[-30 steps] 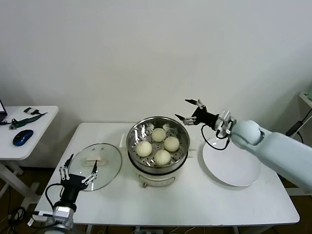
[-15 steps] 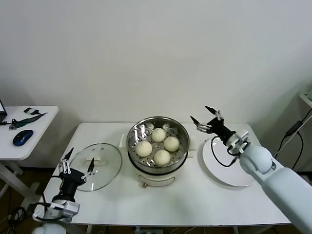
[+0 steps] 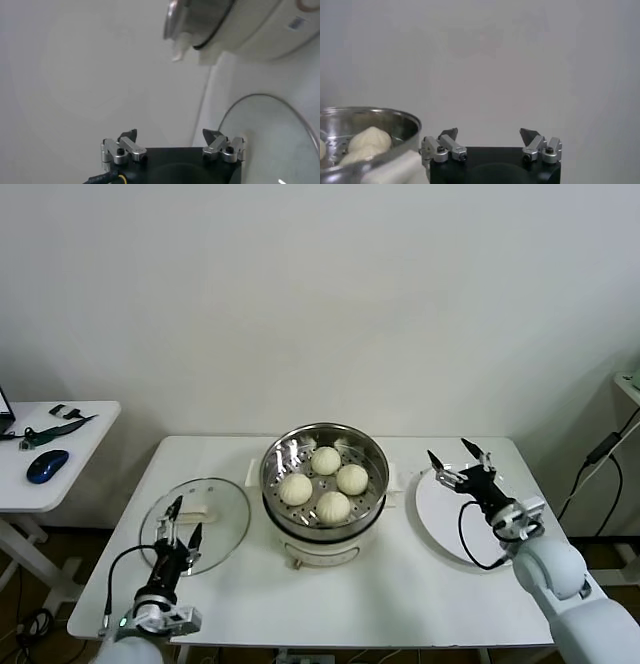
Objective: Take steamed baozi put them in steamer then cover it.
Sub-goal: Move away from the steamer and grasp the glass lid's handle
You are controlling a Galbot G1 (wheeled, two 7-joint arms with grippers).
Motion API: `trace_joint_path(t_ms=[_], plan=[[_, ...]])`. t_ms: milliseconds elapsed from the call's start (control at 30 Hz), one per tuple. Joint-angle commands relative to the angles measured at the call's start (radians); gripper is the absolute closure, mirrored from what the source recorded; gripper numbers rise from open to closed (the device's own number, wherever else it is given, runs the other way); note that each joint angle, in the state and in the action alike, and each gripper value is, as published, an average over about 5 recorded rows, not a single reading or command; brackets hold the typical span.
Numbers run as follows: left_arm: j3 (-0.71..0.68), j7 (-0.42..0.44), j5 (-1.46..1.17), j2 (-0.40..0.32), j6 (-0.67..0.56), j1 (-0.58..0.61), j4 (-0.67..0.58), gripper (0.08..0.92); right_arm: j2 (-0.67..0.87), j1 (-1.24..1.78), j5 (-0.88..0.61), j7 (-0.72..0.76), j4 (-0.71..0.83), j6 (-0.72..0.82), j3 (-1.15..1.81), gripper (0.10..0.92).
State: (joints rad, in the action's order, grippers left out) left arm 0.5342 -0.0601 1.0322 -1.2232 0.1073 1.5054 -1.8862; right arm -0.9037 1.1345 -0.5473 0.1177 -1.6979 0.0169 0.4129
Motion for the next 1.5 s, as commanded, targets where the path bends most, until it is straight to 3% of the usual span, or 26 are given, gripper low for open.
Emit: trace_joint_path(t_ms=[33,833,1500], plan=[[-0.101,-0.08,0.233,-0.034,0.012,-0.176,0.263,0.177,-0.075,0.146,0.042,0.014,-0.001,0.015,0.159,0.203],[-0.079,-0.115,0.311,-0.02,0.086,-0.357,0.505,0.177,-0.072,0.128,0.104,0.043,0.028,0.0,0.141,0.203],[-0.103,-0.111,0.281,-0.012,0.063,-0.392,0.533,0.207,-0.079,0.128,0.149,0.079,0.056,-0.022,0.15,0.203]])
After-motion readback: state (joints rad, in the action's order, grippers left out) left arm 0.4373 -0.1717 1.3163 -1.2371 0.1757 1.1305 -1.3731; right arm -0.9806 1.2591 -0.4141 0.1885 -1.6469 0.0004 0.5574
